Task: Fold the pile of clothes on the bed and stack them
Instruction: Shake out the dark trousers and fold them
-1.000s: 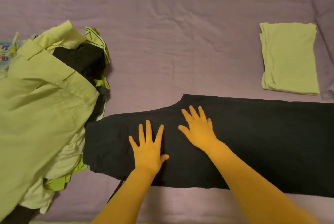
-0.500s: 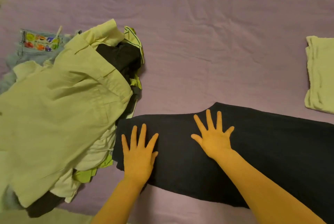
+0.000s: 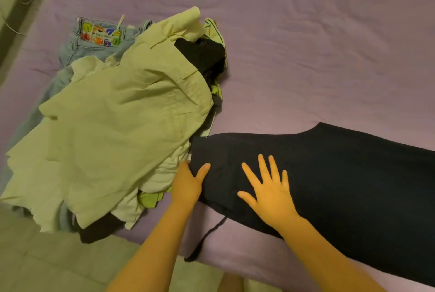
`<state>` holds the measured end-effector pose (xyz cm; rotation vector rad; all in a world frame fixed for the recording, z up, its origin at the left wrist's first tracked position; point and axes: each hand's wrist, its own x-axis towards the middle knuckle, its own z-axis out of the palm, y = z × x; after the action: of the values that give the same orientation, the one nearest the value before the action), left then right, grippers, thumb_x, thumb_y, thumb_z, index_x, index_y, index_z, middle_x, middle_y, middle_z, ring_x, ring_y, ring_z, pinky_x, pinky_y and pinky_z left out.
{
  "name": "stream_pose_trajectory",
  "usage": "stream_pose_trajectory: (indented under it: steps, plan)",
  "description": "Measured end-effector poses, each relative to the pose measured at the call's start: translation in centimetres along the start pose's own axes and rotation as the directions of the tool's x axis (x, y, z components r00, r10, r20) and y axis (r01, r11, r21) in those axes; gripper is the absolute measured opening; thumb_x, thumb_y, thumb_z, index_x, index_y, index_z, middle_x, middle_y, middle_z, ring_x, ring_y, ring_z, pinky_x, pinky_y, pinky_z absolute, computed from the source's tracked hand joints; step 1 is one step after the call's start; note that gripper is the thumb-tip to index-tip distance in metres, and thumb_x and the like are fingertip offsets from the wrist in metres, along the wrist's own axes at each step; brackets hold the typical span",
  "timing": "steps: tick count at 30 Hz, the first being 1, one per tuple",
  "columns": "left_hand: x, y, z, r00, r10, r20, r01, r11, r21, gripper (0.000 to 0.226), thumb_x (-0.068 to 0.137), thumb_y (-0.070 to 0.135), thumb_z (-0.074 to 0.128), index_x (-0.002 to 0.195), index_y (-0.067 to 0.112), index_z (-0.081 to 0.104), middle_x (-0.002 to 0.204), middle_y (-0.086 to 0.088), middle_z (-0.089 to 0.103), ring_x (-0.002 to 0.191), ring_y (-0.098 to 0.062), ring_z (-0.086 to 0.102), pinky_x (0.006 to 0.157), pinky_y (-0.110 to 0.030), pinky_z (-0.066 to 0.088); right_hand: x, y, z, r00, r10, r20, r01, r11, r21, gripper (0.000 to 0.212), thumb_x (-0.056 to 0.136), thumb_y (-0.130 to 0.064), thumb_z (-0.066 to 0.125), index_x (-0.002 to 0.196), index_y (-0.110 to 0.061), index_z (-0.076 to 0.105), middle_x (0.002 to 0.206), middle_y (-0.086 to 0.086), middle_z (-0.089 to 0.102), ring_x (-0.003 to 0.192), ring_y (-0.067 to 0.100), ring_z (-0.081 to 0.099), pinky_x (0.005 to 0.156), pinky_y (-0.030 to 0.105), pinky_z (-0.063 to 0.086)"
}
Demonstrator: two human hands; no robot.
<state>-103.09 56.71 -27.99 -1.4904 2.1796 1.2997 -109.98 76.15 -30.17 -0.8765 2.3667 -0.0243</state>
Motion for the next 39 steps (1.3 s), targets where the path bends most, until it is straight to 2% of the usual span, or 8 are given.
stream_pose_trajectory:
  steps: [4,6,9,20,26,30,35,39]
  plan:
    - [0.0,-1.2,-0.6,0.995,-0.035,0.089,0.043,0.996,-0.080,0.061,0.086,0.036,0.068,0.134,0.005,0.046,0.131,-0.011,0.057,0.116,-0.027,0.056,0.085,-0.025,0.042,-1.8,-1.6,1.4,0.977,-0.163,0.137,0.182,0.974,-0.138,0.095,0.085,-0.070,0.041,0.139,-0.037,-0.031,0.145,0.009,-0.040,0.134,0.040,-0.035,0.108,0.066,-0.008]
    - [0.0,-1.8,-0.8,0.996,-0.039,0.084,0.045,0.996,-0.077,0.063,0.085,0.038,0.068,0.135,0.007,0.046,0.131,-0.010,0.057,0.117,-0.026,0.055,0.086,-0.025,0.042,-2.6,-2.2,0.6,0.985,-0.155,0.081,0.165,0.976,-0.144,0.085,0.080,-0.051,0.068,0.149,-0.033,0.022,0.157,0.017,0.002,0.143,0.044,0.007,0.108,0.066,0.018]
    - [0.0,-2.6,-0.8,0.999,0.011,0.045,-0.011,1.000,-0.003,0.060,0.086,0.045,0.064,0.133,0.009,0.052,0.127,-0.009,0.060,0.115,-0.026,0.056,0.096,-0.038,0.047,-3.3,-1.9,0.4,0.955,-0.191,-0.228,0.192,0.981,-0.019,0.037,0.049,-0.021,0.095,0.082,-0.019,0.077,0.099,0.005,0.073,0.098,0.032,0.068,0.071,0.041,0.059]
    - [-1.0,-2.2,-0.8,0.918,-0.187,0.350,0.337,0.834,-0.438,0.050,0.079,0.033,0.075,0.119,0.008,0.060,0.113,-0.006,0.067,0.099,-0.019,0.064,0.080,-0.028,0.054,-4.4,-2.8,1.8,0.980,0.137,-0.145,-0.011,0.761,0.648,0.039,0.096,-0.034,0.052,0.133,-0.023,0.054,0.144,-0.002,0.044,0.134,0.019,0.034,0.107,0.024,0.026]
    - [-2.2,-1.6,-0.9,0.947,-0.013,0.321,0.187,0.833,-0.520,0.035,0.082,0.028,0.072,0.115,0.031,0.060,0.111,0.007,0.068,0.100,-0.011,0.065,0.077,-0.024,0.055,-2.2,-4.2,2.0,0.969,0.247,0.003,-0.242,0.946,0.216,0.080,0.083,-0.075,0.017,0.143,-0.037,-0.021,0.155,0.004,-0.023,0.144,0.032,-0.021,0.113,0.059,-0.002]
    - [-3.6,-0.3,-0.7,0.950,0.006,0.313,0.173,0.824,-0.540,0.050,0.088,0.023,0.067,0.135,0.020,0.051,0.124,-0.003,0.064,0.108,-0.019,0.063,0.090,-0.036,0.054,-2.2,-3.0,1.2,0.973,0.150,0.173,-0.177,0.973,0.148,0.088,0.084,-0.075,0.031,0.150,-0.032,-0.011,0.157,0.007,-0.021,0.144,0.032,-0.020,0.113,0.059,-0.001]
    - [-5.7,6.4,0.4,0.878,0.158,0.452,0.211,0.720,-0.661,0.033,0.095,0.016,0.048,0.127,0.016,0.056,0.115,-0.007,0.069,0.102,-0.024,0.066,0.083,-0.042,0.054,-4.0,0.3,-7.3,0.973,0.169,0.157,-0.168,0.051,0.984,0.048,0.091,-0.045,0.054,0.137,-0.034,0.045,0.145,-0.005,0.044,0.124,0.005,0.048,0.099,0.029,0.044]
    - [-9.0,13.6,3.8,0.768,0.287,0.572,0.144,0.793,-0.592,0.030,0.098,0.027,0.040,0.119,0.019,0.060,0.090,0.001,0.073,0.081,-0.016,0.068,0.076,-0.028,0.053,-6.8,3.8,-13.0,0.971,0.239,0.027,-0.023,-0.019,1.000,0.079,0.061,-0.077,0.056,0.131,-0.042,0.049,0.131,-0.014,0.057,0.118,0.006,0.055,0.098,0.035,0.047]
